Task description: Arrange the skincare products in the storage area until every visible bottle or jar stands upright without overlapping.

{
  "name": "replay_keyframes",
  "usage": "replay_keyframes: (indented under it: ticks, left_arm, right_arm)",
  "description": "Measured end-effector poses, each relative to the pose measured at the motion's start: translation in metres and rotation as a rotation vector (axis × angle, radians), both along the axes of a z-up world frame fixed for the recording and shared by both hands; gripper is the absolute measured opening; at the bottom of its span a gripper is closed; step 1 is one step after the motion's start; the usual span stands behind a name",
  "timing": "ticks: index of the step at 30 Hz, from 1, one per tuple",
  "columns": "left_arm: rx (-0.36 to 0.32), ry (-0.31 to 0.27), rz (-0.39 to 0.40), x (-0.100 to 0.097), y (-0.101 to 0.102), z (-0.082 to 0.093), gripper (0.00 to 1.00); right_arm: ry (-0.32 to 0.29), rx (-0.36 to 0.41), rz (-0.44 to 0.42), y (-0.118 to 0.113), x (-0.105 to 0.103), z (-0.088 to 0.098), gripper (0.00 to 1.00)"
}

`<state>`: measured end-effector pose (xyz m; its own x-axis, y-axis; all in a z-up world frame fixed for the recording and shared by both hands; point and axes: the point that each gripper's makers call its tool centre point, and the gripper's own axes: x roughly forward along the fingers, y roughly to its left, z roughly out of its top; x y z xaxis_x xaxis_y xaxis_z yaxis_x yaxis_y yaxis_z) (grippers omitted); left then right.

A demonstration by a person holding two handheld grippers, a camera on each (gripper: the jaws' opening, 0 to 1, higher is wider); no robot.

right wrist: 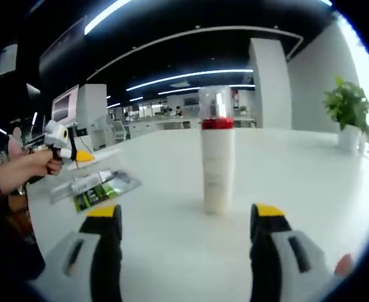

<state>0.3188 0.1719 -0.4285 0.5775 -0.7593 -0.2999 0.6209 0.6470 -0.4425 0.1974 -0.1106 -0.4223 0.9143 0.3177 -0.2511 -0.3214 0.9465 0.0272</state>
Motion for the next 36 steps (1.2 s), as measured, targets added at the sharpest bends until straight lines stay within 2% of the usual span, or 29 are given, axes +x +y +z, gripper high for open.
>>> replay_keyframes:
  ticks: [3, 10, 11, 14, 15, 17, 19, 36]
  left_arm:
    - [-0.018, 0.005, -0.003, -0.002, -0.001, 0.001, 0.31]
    - [-0.003, 0.007, -0.009, -0.005, -0.002, -0.003, 0.31]
    - [0.012, 0.011, -0.01, -0.005, -0.002, -0.006, 0.31]
    - [0.117, 0.013, -0.017, -0.008, 0.002, -0.022, 0.31]
    - [0.14, 0.018, -0.015, -0.009, 0.003, -0.027, 0.31]
    - [0.146, 0.015, -0.022, -0.011, 0.003, -0.029, 0.31]
    - [0.129, 0.018, -0.017, -0.01, 0.004, -0.027, 0.31]
    - [0.144, 0.013, -0.034, -0.007, 0.006, -0.027, 0.3]
  right_arm:
    - [-0.008, 0.002, 0.016, 0.008, -0.004, 0.004, 0.83]
    - [-0.016, -0.019, 0.098, 0.039, -0.008, 0.007, 0.82]
    - [-0.014, -0.018, 0.106, 0.041, -0.008, 0.006, 0.82]
    - [-0.005, -0.02, 0.127, 0.049, -0.006, 0.002, 0.82]
    - [-0.004, -0.018, 0.132, 0.05, -0.006, 0.001, 0.82]
    - [-0.001, -0.015, 0.136, 0.052, -0.005, 0.0, 0.82]
    - [0.005, -0.026, 0.14, 0.052, -0.005, -0.003, 0.81]
    - [0.012, -0.029, 0.152, 0.055, -0.001, -0.002, 0.81]
